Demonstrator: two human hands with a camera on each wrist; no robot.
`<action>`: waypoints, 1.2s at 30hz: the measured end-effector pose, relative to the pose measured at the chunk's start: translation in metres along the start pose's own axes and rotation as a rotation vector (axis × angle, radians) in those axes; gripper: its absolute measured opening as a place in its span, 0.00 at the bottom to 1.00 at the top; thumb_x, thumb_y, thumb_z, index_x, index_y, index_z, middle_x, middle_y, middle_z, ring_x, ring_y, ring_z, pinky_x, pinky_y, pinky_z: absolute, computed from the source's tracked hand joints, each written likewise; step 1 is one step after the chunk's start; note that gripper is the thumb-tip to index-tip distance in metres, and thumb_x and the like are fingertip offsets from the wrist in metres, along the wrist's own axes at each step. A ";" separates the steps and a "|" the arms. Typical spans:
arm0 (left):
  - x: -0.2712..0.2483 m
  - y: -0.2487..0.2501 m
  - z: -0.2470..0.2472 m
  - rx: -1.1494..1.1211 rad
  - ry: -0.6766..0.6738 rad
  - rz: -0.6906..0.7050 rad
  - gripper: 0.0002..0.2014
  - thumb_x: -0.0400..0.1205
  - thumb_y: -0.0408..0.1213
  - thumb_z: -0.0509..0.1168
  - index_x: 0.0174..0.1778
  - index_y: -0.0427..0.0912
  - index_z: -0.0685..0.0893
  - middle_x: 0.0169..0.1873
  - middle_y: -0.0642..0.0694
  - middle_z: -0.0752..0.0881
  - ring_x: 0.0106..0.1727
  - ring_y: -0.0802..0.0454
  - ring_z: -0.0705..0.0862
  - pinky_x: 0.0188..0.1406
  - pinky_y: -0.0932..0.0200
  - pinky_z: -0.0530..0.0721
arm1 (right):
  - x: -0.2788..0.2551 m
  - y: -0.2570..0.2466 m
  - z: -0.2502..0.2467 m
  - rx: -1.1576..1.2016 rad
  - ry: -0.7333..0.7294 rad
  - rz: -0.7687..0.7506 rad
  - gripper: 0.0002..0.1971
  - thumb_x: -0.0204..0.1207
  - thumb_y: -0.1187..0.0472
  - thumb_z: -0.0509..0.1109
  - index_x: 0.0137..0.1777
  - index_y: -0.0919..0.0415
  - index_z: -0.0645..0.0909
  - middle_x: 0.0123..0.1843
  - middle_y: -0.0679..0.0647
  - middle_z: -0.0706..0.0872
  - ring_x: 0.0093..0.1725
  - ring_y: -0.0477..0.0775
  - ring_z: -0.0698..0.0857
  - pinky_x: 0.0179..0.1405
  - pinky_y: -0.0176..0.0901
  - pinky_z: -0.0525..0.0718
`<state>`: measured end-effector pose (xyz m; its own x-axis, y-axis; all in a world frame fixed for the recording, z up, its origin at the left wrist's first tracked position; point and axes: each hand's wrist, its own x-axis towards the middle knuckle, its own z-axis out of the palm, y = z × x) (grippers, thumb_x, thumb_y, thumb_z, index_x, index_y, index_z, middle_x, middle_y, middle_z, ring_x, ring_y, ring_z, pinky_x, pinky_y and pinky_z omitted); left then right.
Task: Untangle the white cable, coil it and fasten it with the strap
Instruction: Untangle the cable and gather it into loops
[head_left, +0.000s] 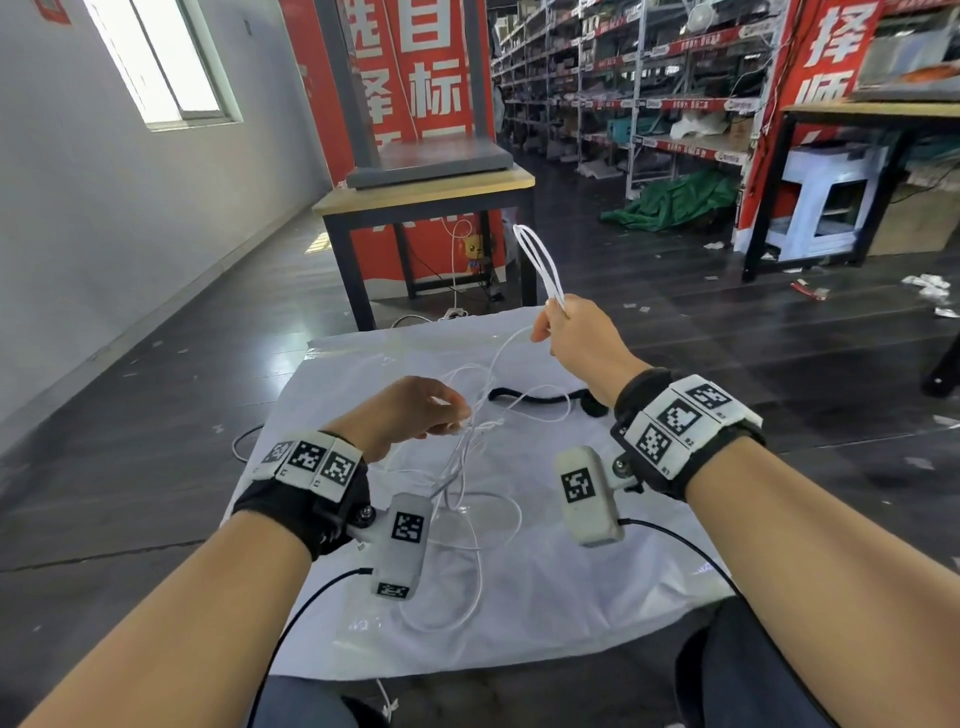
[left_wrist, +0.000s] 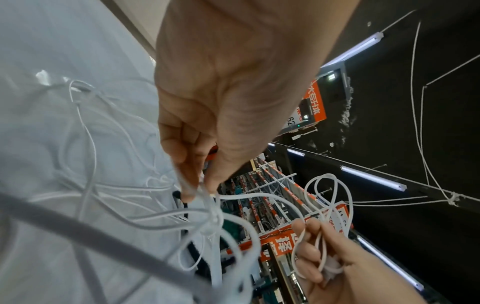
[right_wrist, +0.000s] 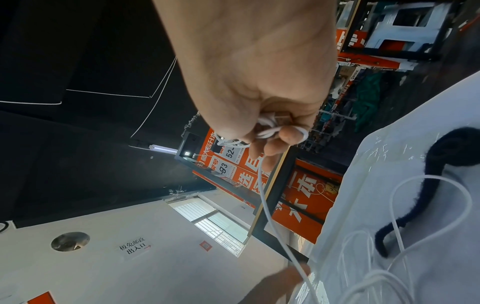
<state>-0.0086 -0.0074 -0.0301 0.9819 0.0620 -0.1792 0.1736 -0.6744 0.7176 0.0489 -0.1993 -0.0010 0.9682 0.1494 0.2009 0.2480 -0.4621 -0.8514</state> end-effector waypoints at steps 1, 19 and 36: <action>0.000 0.000 0.000 -0.029 -0.029 -0.010 0.14 0.82 0.38 0.66 0.64 0.45 0.81 0.38 0.52 0.88 0.34 0.60 0.83 0.37 0.68 0.78 | -0.001 -0.001 0.001 0.019 0.011 0.000 0.19 0.88 0.60 0.48 0.41 0.62 0.76 0.44 0.55 0.82 0.31 0.40 0.73 0.43 0.35 0.71; -0.003 0.023 0.003 -0.804 0.157 0.167 0.10 0.87 0.23 0.54 0.53 0.39 0.79 0.56 0.44 0.88 0.46 0.49 0.91 0.45 0.62 0.88 | -0.012 0.007 0.004 -0.053 -0.172 0.146 0.18 0.88 0.62 0.47 0.48 0.65 0.77 0.45 0.55 0.84 0.32 0.44 0.76 0.28 0.33 0.69; -0.005 0.033 0.003 -0.459 0.320 0.348 0.09 0.85 0.25 0.59 0.50 0.44 0.80 0.59 0.50 0.87 0.61 0.58 0.83 0.59 0.66 0.80 | -0.019 0.011 0.003 -0.135 -0.626 0.257 0.14 0.84 0.66 0.51 0.41 0.64 0.76 0.46 0.59 0.88 0.23 0.47 0.69 0.20 0.33 0.65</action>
<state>-0.0078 -0.0324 -0.0074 0.9483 0.1606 0.2737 -0.2131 -0.3165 0.9243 0.0329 -0.2042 -0.0156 0.8047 0.4783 -0.3516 0.0548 -0.6495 -0.7584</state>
